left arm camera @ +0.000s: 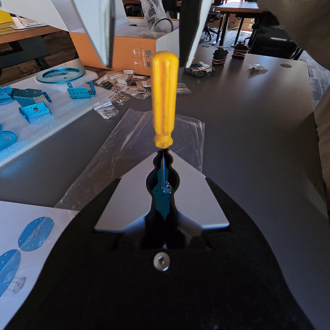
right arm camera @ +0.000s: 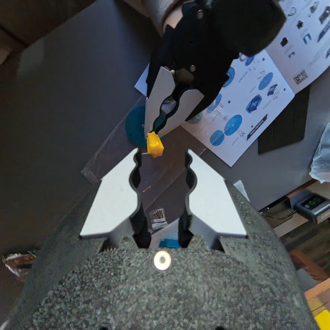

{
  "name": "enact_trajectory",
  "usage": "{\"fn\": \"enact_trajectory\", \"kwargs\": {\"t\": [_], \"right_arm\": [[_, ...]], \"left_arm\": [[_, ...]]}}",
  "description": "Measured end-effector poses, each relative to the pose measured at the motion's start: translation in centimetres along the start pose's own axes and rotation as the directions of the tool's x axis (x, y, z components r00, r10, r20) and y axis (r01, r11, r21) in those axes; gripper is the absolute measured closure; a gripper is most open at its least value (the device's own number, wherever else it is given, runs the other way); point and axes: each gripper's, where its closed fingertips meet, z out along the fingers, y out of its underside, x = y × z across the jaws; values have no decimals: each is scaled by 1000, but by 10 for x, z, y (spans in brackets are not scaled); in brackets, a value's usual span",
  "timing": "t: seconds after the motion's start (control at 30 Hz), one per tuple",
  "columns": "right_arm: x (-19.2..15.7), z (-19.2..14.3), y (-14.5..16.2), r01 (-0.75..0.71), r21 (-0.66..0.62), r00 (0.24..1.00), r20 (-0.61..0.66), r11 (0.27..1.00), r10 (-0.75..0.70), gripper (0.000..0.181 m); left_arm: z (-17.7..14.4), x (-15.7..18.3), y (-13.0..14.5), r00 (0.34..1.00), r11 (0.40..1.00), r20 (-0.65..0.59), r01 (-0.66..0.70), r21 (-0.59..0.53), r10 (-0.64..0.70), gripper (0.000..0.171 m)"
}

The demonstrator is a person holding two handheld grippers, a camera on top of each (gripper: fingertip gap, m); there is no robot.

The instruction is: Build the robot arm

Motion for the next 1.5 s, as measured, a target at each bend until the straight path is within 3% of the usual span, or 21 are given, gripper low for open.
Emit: {"fn": "enact_trajectory", "kwargs": {"t": [0.13, 0.3, 0.53, 0.6, 0.67, 1.17, 1.3, 1.5], "right_arm": [[-4, 14, 1, 137, -26, 987, 92, 990, -134, 147], [-8, 29, 9, 190, -35, 967, 177, 981, -181, 163], [-13, 30, 1, 138, 24, 974, 180, 990, -141, 163], [-16, 34, 2, 126, 15, 977, 174, 992, -126, 151], [-16, 37, 2, 125, 12, 979, 162, 992, -125, 162], [-16, 39, -8, 1, 106, 986, 164, 994, -18, 163], [-17, 38, -6, -22, 122, 987, 159, 992, 2, 163], [-15, 37, -1, -117, 176, 982, 167, 977, 87, 163]], "left_arm": [[-2, 0, 0, 1000, 1000, -8, 3, 5, -3, 167], [-3, -1, 1, 1000, 1000, -2, -7, 2, 7, 167], [-3, 2, 1, 1000, 1000, -7, 5, 0, -5, 167], [-3, 1, 1, 1000, 1000, -2, 4, -4, -4, 167], [-2, 3, 1, 1000, 1000, -15, 11, -2, -11, 167], [-3, 3, 2, 999, 1000, -31, 30, -2, -31, 167], [-7, -1, 29, 999, 986, -18, -39, -162, 37, 151], [4, 0, 56, 997, 940, -31, -83, -331, 77, 157]]}}
